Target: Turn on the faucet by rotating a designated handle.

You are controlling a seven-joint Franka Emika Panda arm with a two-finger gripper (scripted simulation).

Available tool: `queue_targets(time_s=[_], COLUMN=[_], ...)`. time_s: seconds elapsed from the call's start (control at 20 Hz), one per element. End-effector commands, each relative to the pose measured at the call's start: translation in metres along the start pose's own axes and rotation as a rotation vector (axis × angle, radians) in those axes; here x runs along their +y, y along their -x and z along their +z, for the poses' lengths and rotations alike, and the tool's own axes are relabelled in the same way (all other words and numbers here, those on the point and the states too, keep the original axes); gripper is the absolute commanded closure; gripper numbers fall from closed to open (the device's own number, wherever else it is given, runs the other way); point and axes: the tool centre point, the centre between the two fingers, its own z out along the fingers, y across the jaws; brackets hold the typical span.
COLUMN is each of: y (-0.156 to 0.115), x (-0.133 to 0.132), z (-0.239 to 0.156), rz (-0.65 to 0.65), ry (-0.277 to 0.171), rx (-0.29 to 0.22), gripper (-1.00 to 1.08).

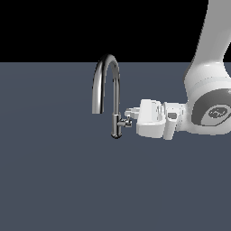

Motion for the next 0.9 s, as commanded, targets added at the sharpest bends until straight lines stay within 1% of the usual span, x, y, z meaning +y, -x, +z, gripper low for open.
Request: queue_targets(time_s=[0.0,0.15,0.2,0.25,0.8,0.85], y=[-0.01,-0.015,-0.015,-0.003,-0.066,-0.066], x=[0.02,0.033,0.033,0.021,0.048,0.048], z=[-0.004,-0.005,-0.005,0.002,-0.005,-0.005], rz=[0.023,0.023,0.023,-0.004,0.023,0.023], ry=[0.002,0.002,0.002,0.01,0.002,0.002], rx=[-0.002,-0.003,-0.003,-0.009,-0.004,-0.004], gripper=[1.08,1.08,1.08,1.08,1.08,1.08])
